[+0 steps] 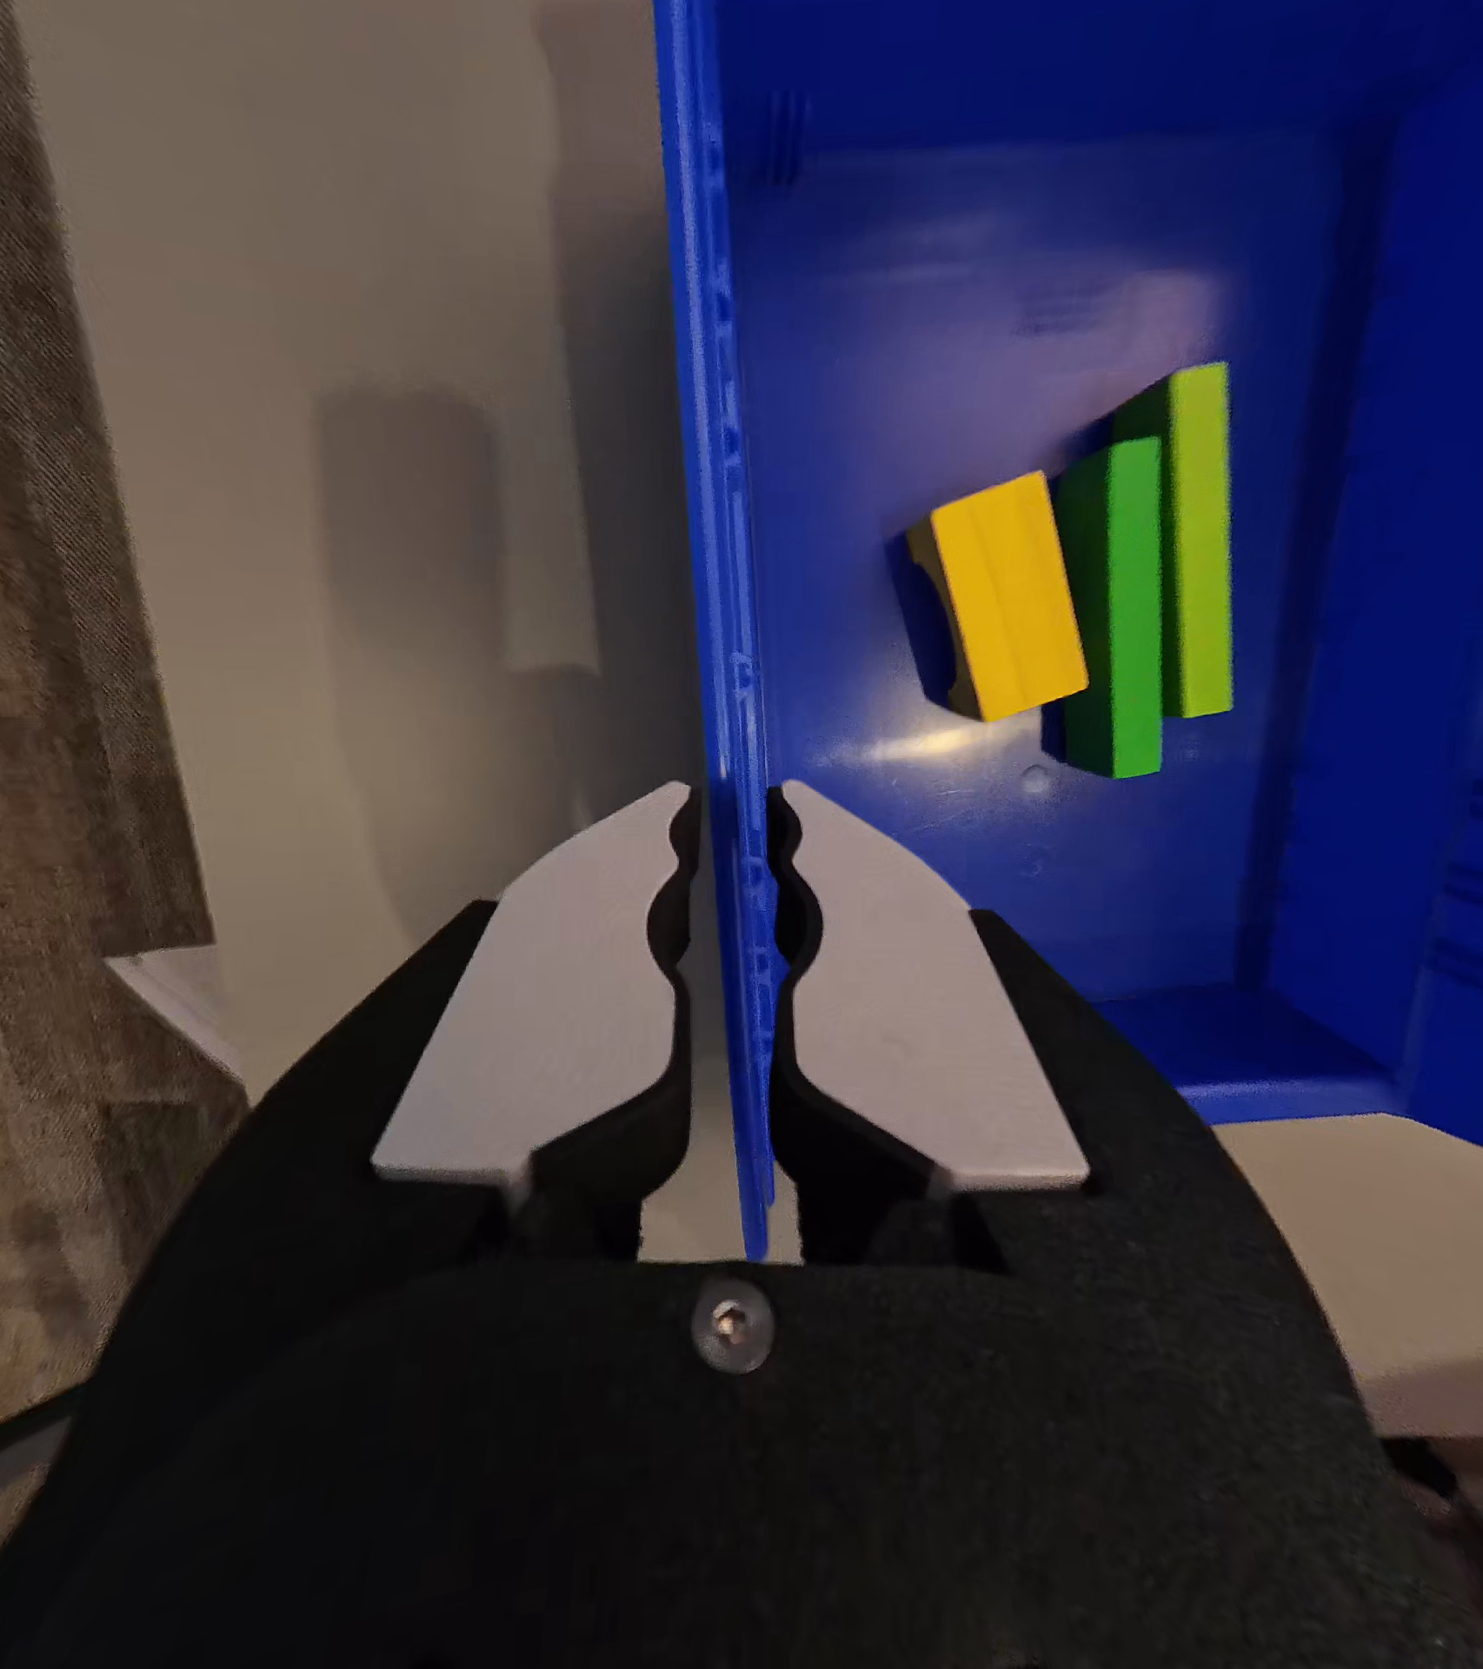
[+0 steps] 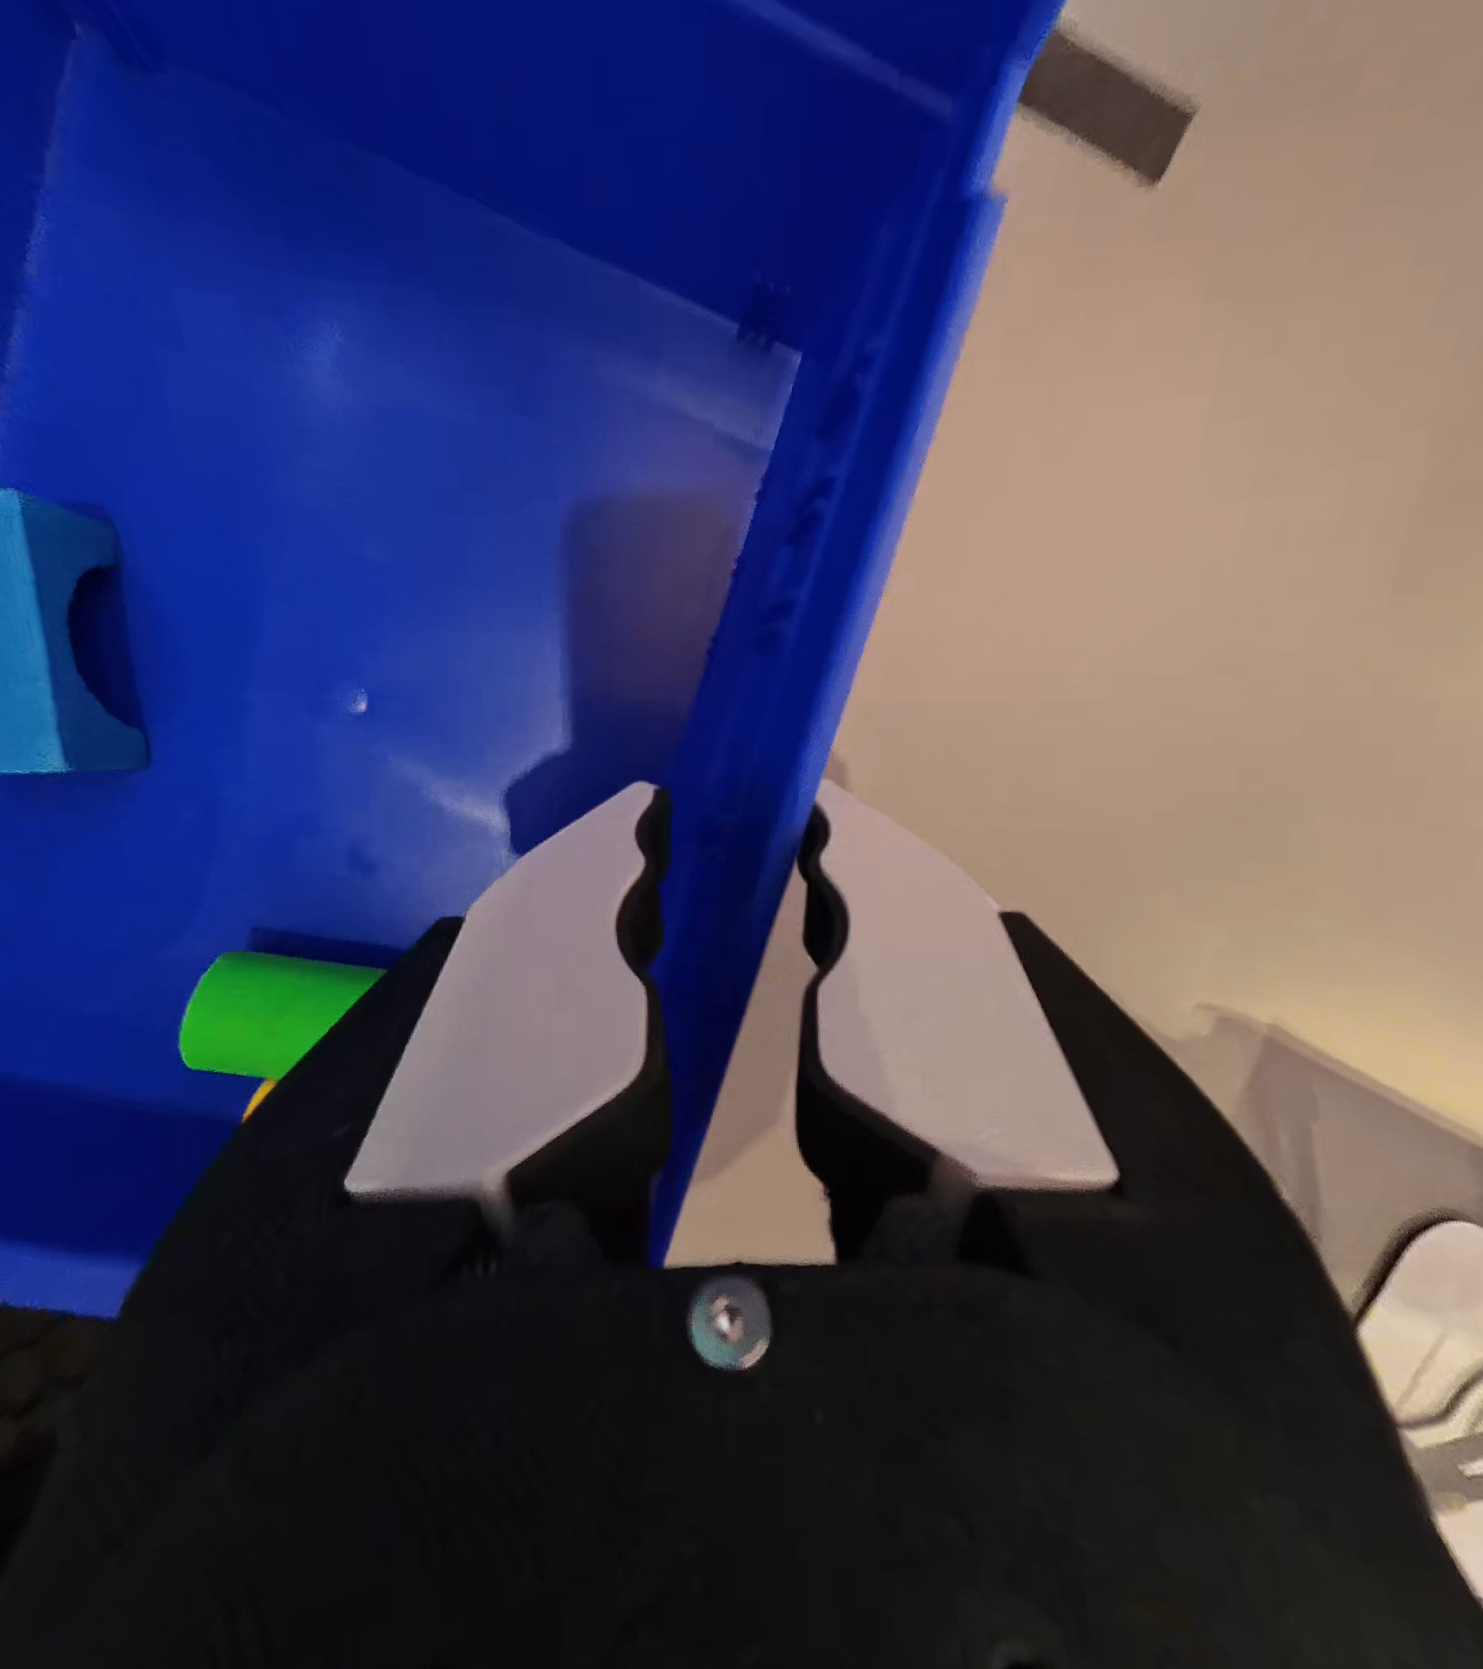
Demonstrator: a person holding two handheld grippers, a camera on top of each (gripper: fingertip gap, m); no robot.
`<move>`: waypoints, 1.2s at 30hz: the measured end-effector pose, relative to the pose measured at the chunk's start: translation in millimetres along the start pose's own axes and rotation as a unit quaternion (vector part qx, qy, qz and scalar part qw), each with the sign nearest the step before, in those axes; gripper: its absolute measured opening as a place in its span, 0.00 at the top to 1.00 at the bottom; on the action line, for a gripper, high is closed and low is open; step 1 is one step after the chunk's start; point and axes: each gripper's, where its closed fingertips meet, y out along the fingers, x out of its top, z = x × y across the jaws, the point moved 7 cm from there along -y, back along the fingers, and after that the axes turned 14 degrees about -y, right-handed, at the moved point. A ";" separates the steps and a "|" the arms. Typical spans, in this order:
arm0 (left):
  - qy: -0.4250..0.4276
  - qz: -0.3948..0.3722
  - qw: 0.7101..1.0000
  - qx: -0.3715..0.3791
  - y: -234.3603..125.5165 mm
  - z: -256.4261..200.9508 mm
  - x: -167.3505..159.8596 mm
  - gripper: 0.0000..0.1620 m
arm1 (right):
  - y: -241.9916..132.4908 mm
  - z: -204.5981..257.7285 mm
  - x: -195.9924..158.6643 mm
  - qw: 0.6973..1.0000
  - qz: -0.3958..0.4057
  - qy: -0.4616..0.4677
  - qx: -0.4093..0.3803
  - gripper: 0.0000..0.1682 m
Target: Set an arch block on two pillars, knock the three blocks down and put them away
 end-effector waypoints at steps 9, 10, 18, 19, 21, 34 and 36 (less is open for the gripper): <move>0.119 -0.233 0.952 -0.161 -91.5 -63.9 -4.0 0.71 | -96.7 3.9 47.5 0.960 -0.185 -0.034 -0.207 0.81; 0.139 -0.265 0.941 -0.161 -98.2 -69.0 -2.6 0.70 | -108.6 6.8 53.8 0.947 -0.220 -0.036 -0.230 0.81; 0.172 -0.452 0.859 -0.168 -133.5 -94.0 -5.8 0.63 | -147.1 37.4 80.3 0.865 -0.406 -0.056 -0.291 0.62; 0.165 -0.472 0.852 -0.154 -132.3 -94.3 -4.4 0.57 | -146.0 39.4 81.9 0.867 -0.408 -0.055 -0.282 0.62; 0.140 -0.518 0.837 -0.104 -125.4 -92.3 3.0 0.56 | -145.2 42.4 84.3 0.874 -0.414 -0.047 -0.250 0.63; 0.072 -0.137 0.988 -0.017 11.9 -92.0 14.7 0.64 | -133.9 51.7 92.8 0.895 -0.361 -0.084 -0.249 0.63; 0.061 -0.096 0.993 0.011 28.4 -85.4 13.3 0.64 | -130.4 53.7 95.6 0.897 -0.351 -0.093 -0.252 0.63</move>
